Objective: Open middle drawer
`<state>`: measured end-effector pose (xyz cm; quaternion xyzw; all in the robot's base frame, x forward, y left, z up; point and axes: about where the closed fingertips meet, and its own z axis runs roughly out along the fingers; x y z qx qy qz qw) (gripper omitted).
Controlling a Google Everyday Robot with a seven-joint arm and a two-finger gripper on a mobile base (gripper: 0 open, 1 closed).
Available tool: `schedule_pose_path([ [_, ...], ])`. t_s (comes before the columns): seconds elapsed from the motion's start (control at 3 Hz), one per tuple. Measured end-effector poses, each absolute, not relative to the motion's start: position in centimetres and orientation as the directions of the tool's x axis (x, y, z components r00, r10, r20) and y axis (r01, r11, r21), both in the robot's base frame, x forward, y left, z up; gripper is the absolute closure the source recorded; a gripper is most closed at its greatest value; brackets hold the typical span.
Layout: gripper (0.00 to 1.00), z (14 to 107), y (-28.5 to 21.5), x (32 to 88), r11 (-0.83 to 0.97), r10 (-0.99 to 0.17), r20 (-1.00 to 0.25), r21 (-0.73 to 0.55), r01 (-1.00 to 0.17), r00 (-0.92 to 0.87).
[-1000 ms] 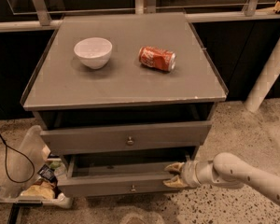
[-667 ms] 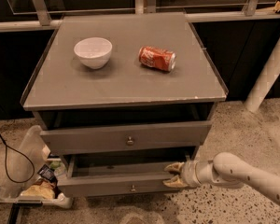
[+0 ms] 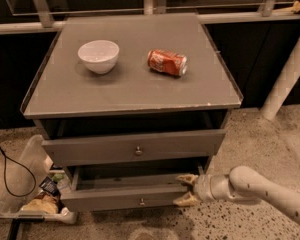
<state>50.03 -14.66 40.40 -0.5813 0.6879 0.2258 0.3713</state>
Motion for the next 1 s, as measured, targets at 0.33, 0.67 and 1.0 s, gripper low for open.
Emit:
schedule_pose_path([
  [0.33,0.14,40.7,-14.7,50.0,0.222,-0.632,-0.773,-0.121,-0.967,-0.049],
  [0.67,0.37,39.7,-15.6,47.6,0.220,-0.614,-0.787,-0.105,-0.970,-0.054],
  [1.0,0.61,40.4,-15.4,47.6,0.220,-0.614,-0.788,-0.105,-0.970,-0.054],
])
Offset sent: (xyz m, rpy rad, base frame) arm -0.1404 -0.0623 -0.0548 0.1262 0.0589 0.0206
